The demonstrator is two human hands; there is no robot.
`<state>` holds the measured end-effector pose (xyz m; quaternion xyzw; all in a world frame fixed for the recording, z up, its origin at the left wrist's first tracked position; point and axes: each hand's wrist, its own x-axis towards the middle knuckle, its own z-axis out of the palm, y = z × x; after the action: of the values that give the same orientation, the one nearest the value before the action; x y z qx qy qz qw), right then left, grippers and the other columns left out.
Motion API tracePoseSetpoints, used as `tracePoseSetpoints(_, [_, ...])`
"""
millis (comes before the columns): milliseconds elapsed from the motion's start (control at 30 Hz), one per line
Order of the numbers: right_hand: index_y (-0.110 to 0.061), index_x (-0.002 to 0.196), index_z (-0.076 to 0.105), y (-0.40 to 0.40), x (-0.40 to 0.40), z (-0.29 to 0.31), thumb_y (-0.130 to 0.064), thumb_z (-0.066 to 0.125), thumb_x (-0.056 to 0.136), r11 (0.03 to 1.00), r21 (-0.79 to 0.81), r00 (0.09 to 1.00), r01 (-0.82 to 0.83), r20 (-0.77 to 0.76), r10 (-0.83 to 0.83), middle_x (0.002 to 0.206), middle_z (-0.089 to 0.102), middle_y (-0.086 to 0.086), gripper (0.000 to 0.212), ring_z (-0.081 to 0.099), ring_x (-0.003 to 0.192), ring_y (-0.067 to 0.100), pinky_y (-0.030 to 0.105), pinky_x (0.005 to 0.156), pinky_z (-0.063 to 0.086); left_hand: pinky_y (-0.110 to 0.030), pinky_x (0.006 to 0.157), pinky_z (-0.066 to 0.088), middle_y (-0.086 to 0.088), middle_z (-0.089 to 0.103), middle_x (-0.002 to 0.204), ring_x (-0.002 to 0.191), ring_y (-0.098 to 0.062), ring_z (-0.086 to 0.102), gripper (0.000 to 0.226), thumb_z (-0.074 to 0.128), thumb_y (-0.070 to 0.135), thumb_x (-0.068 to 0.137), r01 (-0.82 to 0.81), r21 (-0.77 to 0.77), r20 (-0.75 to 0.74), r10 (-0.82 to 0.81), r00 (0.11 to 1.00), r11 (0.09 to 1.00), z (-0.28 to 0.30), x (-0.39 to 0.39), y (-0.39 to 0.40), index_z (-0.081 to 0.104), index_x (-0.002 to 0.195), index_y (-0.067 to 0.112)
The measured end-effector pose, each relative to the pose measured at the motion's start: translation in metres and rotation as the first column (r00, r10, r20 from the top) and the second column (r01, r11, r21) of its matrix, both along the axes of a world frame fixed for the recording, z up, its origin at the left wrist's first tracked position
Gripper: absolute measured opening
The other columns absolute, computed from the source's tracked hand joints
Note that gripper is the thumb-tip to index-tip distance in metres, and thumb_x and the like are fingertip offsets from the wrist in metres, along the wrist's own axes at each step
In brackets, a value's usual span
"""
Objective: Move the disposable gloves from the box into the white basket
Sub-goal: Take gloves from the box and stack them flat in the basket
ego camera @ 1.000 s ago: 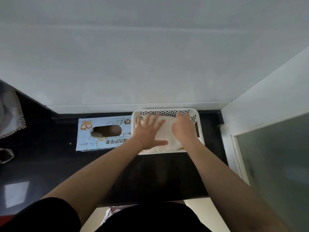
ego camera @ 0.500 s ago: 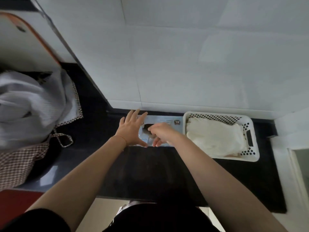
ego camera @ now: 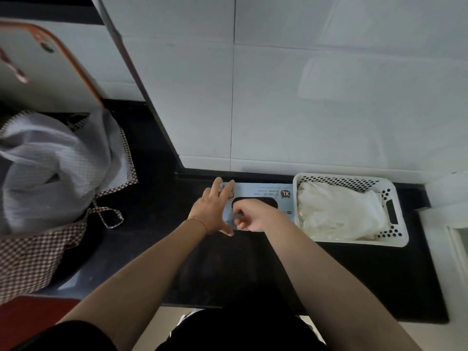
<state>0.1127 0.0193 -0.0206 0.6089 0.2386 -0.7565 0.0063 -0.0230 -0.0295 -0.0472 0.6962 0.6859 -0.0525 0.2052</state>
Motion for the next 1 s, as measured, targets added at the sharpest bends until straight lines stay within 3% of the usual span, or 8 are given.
tracePoseSetpoints(167, [-0.005,0.112,0.059,0.001,0.014,0.000,0.006,0.059,0.090,0.985,0.077,0.986,0.151,-0.079,-0.145,0.108,0.068,0.020,0.024,0.072,0.085,0.023,0.029,0.071,0.058,-0.035,0.085,0.055,-0.003,0.005,0.154,0.123,-0.025,0.043,0.140,0.087,0.061,0.052,0.017,-0.018,-0.034,-0.017,0.999,1.000,0.007,0.000,0.003,-0.004,0.154,0.029])
tracePoseSetpoints(333, [0.007,0.115,0.059,0.016,0.027,-0.001,0.000,0.064,0.090,0.955,0.294,0.962,0.039,0.247,-0.115,0.085,0.068,0.015,0.027,0.071,0.082,0.022,0.035,0.083,0.060,-0.038,0.084,0.056,-0.003,0.007,0.153,0.123,-0.025,0.045,0.141,0.087,0.061,0.050,0.003,-0.057,-0.037,-0.005,0.999,0.998,0.010,0.001,0.004,-0.001,0.154,0.028])
tracePoseSetpoints(433, [0.008,0.116,0.056,0.021,0.040,0.014,0.001,0.061,0.092,0.956,0.285,0.951,0.070,0.269,-0.149,0.081,0.067,0.018,0.025,0.072,0.076,0.023,0.033,0.078,0.060,-0.038,0.084,0.056,-0.003,0.007,0.155,0.124,-0.026,0.046,0.142,0.088,0.062,0.048,-0.002,-0.081,-0.043,-0.002,0.999,0.997,0.011,0.001,0.006,0.000,0.155,0.028])
tracePoseSetpoints(567, [0.014,0.115,0.055,0.022,0.059,0.029,0.006,0.060,0.091,0.934,0.339,0.970,0.110,0.169,-0.176,0.084,0.065,0.022,0.026,0.067,0.065,0.023,0.025,0.060,0.058,-0.042,0.090,0.054,-0.003,0.003,0.159,0.129,-0.029,0.044,0.145,0.088,0.063,0.048,-0.003,-0.149,-0.053,-0.005,0.999,0.989,0.014,0.000,0.013,-0.003,0.155,0.029])
tracePoseSetpoints(733, [0.005,0.109,0.062,0.032,0.072,0.025,0.004,0.055,0.088,0.879,0.476,0.905,-0.024,0.384,-0.183,0.068,0.065,0.016,0.022,0.063,0.058,0.026,0.039,0.076,0.059,-0.045,0.097,0.049,-0.005,0.001,0.161,0.134,-0.032,0.038,0.145,0.086,0.064,0.050,-0.003,-0.184,-0.092,-0.014,0.996,0.983,0.014,0.002,0.015,-0.006,0.155,0.027])
tracePoseSetpoints(800, [-0.006,0.104,0.064,0.025,0.073,0.028,-0.002,0.057,0.089,0.857,0.507,0.920,-0.091,0.372,-0.121,0.076,0.066,0.012,0.016,0.062,0.055,0.024,0.038,0.066,0.059,-0.048,0.105,0.041,-0.009,0.002,0.161,0.139,-0.034,0.032,0.145,0.084,0.068,0.051,0.007,-0.196,-0.124,-0.032,0.992,0.980,0.014,0.004,0.017,-0.007,0.156,0.026])
tracePoseSetpoints(900, [-0.018,0.093,0.067,0.022,0.072,0.035,-0.011,0.062,0.088,0.742,0.620,0.903,-0.255,0.427,-0.046,0.083,0.064,-0.003,0.010,0.061,0.073,0.016,0.027,0.063,0.050,-0.051,0.113,0.026,-0.010,0.002,0.162,0.146,-0.035,0.016,0.138,0.077,0.075,0.053,0.011,-0.165,-0.100,-0.028,0.995,0.986,0.017,0.008,0.019,-0.003,0.156,0.027])
tracePoseSetpoints(1000, [-0.020,0.084,0.069,0.020,0.066,0.046,-0.017,0.069,0.085,0.663,0.699,0.919,-0.268,0.392,-0.043,0.081,0.061,-0.014,0.002,0.058,0.078,0.006,0.017,0.056,0.040,-0.050,0.117,0.019,-0.006,0.011,0.161,0.147,-0.030,0.013,0.121,0.073,0.074,0.060,0.006,-0.036,0.034,-0.005,0.999,0.999,0.021,0.015,0.020,0.013,0.155,0.029])
